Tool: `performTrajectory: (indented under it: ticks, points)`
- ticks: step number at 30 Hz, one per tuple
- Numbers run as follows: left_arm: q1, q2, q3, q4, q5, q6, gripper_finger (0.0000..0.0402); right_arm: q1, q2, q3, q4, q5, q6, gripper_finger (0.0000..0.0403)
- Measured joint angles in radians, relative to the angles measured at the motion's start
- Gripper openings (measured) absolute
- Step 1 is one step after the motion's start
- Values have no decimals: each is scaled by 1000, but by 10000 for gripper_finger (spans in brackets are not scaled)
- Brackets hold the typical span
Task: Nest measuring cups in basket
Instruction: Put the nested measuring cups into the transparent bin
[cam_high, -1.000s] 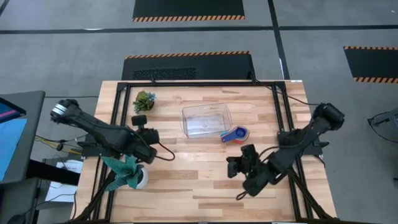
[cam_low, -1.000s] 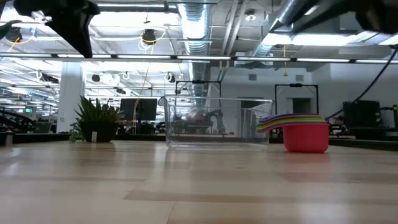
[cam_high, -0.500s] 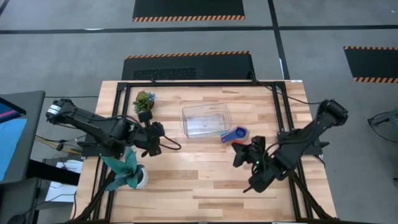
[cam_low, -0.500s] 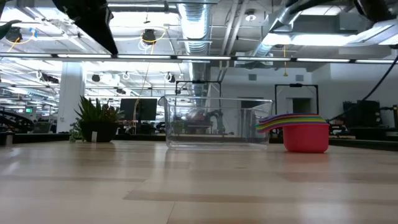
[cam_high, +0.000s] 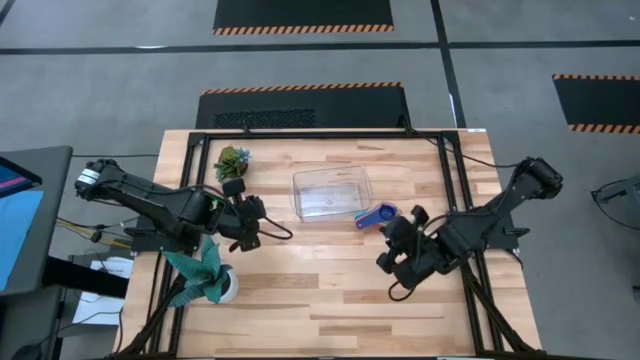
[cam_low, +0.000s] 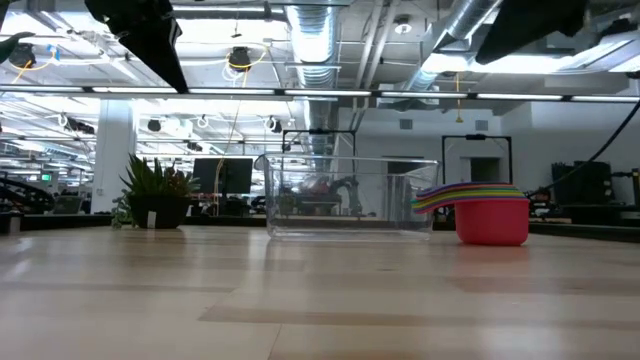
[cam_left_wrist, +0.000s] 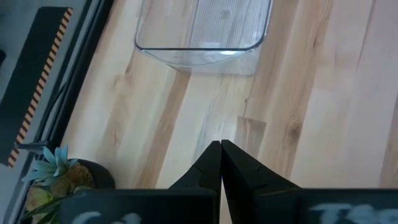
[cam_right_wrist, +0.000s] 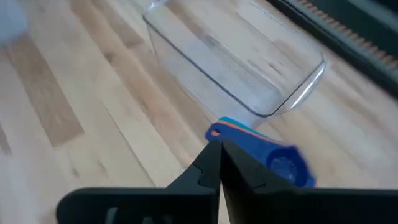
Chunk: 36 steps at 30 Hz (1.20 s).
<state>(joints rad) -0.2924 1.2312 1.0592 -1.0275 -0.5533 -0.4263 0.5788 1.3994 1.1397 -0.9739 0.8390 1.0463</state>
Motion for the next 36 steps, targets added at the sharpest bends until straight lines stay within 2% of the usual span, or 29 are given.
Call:
performTrajectory:
  ticks: [6,10,12,14,16,22,29,32,36]
  points:
    - [0,0,0,2,0,-41,0,-43,0,0,-2,-63,-225,16]
    - [0,0,0,2,-1,-60,0,-65,0,20,-24,-158,-407,22]
    - [0,0,0,2,-1,-65,0,-80,0,36,-53,-242,-513,37]
    - [0,0,0,2,-1,-79,0,-97,0,52,-82,-302,-588,58]
    - [0,0,0,2,-1,-99,0,-109,0,67,-109,-315,-628,82]
    - [0,0,0,2,5,-165,0,-145,0,90,-183,-315,-660,174]
    - [0,0,0,2,8,-169,0,-157,0,90,-304,-315,-669,290]
    - [0,0,0,2,8,-168,0,-157,0,89,-321,-306,-737,323]
    - [0,0,0,2,2,-170,0,-157,1,56,-275,-277,-703,347]
